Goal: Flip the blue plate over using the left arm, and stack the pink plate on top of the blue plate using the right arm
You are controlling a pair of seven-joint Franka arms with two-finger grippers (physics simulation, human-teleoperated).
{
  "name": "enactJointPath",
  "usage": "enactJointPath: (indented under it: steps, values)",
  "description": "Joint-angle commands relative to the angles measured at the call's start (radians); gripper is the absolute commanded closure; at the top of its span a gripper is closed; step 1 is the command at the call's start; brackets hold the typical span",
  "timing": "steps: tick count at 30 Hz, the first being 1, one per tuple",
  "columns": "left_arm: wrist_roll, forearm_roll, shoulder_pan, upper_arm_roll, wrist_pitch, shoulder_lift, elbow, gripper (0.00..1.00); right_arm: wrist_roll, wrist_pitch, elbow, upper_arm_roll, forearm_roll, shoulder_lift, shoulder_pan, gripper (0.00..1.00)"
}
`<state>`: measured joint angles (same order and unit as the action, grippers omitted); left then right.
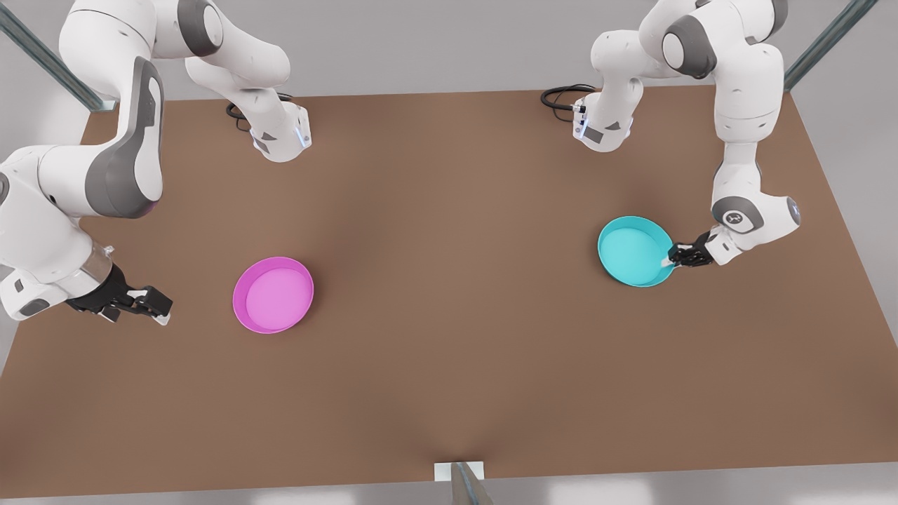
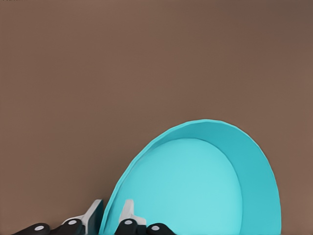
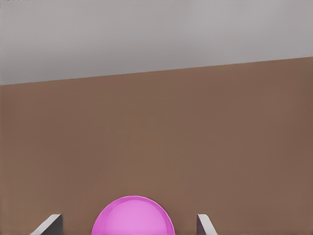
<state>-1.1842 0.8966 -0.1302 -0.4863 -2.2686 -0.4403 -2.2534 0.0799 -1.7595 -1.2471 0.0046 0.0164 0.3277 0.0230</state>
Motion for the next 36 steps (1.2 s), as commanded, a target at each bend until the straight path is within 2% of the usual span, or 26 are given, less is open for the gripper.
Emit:
enactJointPath:
  steps: [1,5,11,24,36]
  values:
    - [0.0,-0.001,0.0,0.0,0.0,-0.001,0.0,0.68,0.0,0.0,0.0,0.0,0.001,0.001,0.0,0.0]
    - [0.0,0.001,-0.002,0.002,-0.017,-0.009,0.002,0.68,0.0,0.0,0.002,0.0,0.0,0.01,0.0,0.0]
    - [0.0,-0.001,-0.002,0.003,-0.019,-0.011,0.002,0.77,0.0,0.0,0.002,0.0,0.0,0.01,0.0,0.0]
    - [0.002,0.001,-0.008,0.005,-0.026,-0.021,0.003,0.78,0.0,0.0,0.002,0.0,-0.001,0.01,0.0,0.0]
    - [0.077,-0.013,-0.075,0.0,0.004,0.051,0.061,0.79,0.0,0.0,0.005,0.002,-0.001,0.01,-0.002,0.0]
